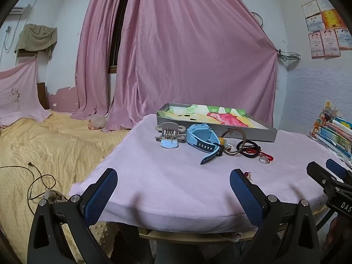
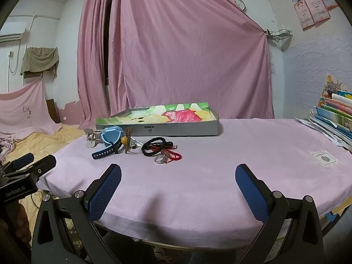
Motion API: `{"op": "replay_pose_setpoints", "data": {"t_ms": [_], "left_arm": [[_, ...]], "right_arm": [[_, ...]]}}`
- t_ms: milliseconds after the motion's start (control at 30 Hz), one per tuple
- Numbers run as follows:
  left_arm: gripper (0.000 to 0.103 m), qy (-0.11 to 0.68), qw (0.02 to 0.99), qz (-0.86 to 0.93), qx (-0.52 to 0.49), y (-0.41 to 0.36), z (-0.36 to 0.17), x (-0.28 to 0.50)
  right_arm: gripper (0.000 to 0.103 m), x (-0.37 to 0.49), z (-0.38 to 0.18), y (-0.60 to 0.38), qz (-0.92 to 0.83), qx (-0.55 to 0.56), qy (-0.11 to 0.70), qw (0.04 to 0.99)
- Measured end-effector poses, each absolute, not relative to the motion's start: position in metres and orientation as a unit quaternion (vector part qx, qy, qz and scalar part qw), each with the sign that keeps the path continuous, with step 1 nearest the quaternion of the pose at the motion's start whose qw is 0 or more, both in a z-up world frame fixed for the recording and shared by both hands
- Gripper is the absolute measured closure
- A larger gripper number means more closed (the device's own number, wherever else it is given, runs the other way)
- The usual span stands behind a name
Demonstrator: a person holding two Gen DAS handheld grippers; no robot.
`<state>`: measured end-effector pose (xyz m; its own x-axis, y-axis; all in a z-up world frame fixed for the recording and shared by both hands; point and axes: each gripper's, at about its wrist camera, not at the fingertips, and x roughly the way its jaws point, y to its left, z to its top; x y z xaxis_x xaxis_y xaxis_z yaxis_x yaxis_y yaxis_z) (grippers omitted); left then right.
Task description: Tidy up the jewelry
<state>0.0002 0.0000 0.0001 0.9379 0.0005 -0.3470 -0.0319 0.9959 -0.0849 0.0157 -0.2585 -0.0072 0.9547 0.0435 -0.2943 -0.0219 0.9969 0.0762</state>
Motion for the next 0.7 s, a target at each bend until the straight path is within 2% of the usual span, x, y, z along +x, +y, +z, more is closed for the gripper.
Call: {"op": "replay_pose_setpoints", "data": {"t_ms": [700], "left_arm": [[0.0, 0.177, 0.983, 0.007, -0.047, -0.0002, 0.0002, 0.0001]], "right_arm": [[0.001, 0.0174, -0.0106, -0.2566, 0.02, 0.036, 0.155, 0.987]]}}
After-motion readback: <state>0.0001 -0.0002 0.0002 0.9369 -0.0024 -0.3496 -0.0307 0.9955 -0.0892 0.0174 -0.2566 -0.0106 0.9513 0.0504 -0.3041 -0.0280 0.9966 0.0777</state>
